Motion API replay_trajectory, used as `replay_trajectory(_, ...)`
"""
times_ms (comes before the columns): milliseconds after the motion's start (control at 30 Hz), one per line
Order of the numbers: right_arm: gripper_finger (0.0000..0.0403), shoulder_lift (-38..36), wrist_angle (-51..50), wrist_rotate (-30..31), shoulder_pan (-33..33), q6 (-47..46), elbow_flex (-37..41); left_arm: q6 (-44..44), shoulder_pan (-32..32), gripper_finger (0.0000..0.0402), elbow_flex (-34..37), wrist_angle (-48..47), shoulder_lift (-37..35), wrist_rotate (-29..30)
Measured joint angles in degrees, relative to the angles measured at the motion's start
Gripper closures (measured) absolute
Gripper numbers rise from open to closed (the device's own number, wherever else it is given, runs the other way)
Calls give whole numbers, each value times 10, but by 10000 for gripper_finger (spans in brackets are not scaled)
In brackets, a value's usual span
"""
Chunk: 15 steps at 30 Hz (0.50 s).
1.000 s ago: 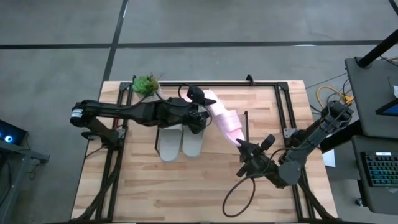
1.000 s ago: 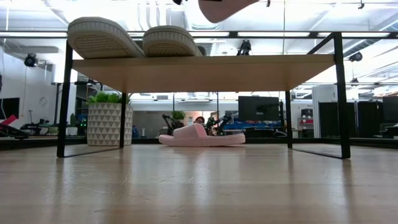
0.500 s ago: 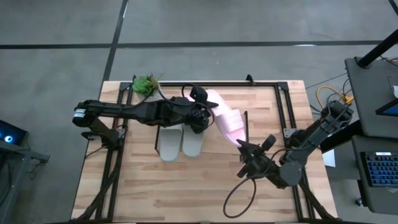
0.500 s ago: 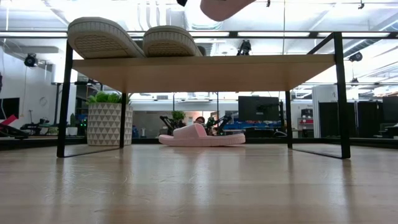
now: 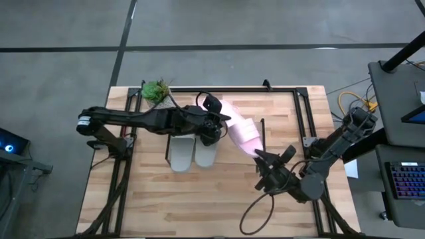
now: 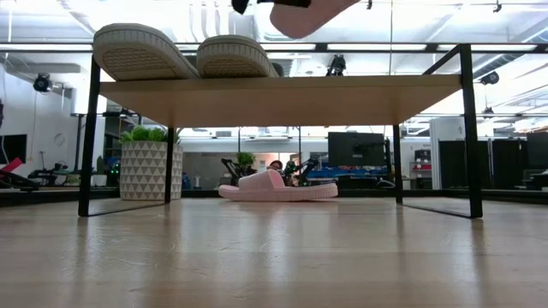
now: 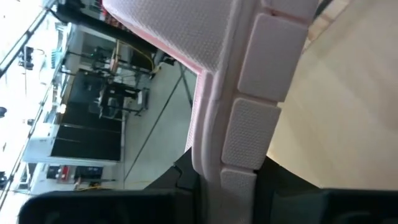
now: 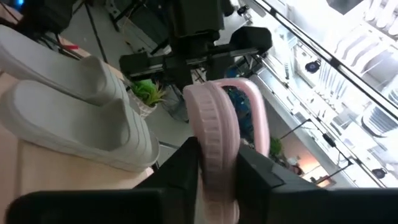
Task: Pick and place slides into the shelf
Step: Put the bottom pink slide on the shelf
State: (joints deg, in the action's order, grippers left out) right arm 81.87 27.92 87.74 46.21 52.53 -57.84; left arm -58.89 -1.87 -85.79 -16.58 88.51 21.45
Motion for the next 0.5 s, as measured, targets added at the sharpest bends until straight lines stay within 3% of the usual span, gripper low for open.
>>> replay_trajectory(200, 287, 0, 2, 4, 27, 0, 0, -1, 13, 351, 23, 1, -24, 14)
replay_trajectory(500, 274, -2, -2, 4, 39, 14, -24, -31, 11, 351, 69, 0, -23, 13)
